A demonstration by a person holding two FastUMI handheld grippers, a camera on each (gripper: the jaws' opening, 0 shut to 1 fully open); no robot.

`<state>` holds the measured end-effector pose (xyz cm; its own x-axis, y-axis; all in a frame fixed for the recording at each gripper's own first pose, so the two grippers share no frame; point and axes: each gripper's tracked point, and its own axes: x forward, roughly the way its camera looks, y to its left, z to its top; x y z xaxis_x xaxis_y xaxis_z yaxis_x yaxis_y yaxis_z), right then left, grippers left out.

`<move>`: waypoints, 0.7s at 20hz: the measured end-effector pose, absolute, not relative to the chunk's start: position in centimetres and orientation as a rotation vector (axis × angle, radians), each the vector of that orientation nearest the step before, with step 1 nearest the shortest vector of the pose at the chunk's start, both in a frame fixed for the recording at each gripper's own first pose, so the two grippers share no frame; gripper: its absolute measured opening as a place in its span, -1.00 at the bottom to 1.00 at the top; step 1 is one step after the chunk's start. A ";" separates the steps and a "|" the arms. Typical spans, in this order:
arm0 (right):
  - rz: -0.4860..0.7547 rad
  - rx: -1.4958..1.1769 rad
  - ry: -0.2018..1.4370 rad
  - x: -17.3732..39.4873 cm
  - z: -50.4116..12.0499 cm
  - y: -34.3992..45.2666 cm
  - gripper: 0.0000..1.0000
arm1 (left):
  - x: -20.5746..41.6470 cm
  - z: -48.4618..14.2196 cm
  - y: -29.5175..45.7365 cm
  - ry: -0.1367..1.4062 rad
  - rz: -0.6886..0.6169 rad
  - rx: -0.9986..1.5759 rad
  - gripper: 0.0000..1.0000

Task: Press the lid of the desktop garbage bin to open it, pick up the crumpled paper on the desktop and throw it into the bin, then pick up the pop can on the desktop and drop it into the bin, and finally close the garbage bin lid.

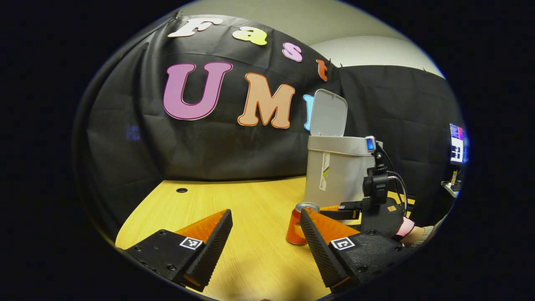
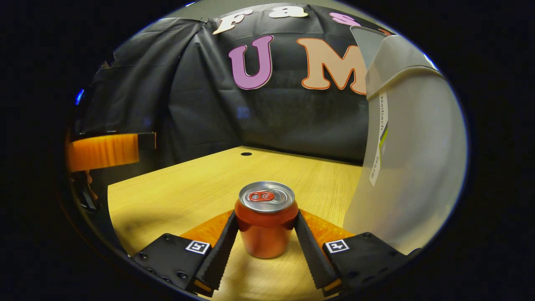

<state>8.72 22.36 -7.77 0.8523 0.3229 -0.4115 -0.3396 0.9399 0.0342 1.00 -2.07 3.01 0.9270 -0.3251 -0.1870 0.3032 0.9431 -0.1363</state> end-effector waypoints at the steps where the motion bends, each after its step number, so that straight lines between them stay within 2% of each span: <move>1: 0.355 -0.035 0.422 8.5 -7.4 22.4 0.70 | 1.1 2.9 -2.0 0.212 -0.318 -0.106 0.87; 14: 0.440 -0.014 0.330 3.8 3.6 21.7 0.67 | 1.5 3.0 0.1 0.212 -0.233 -0.090 0.87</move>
<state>3.82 21.67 3.57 0.8524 0.4159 -0.3170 -0.4204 0.9055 0.0575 1.47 0.13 2.98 0.9509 -0.2379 -0.1982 0.2190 0.9692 -0.1125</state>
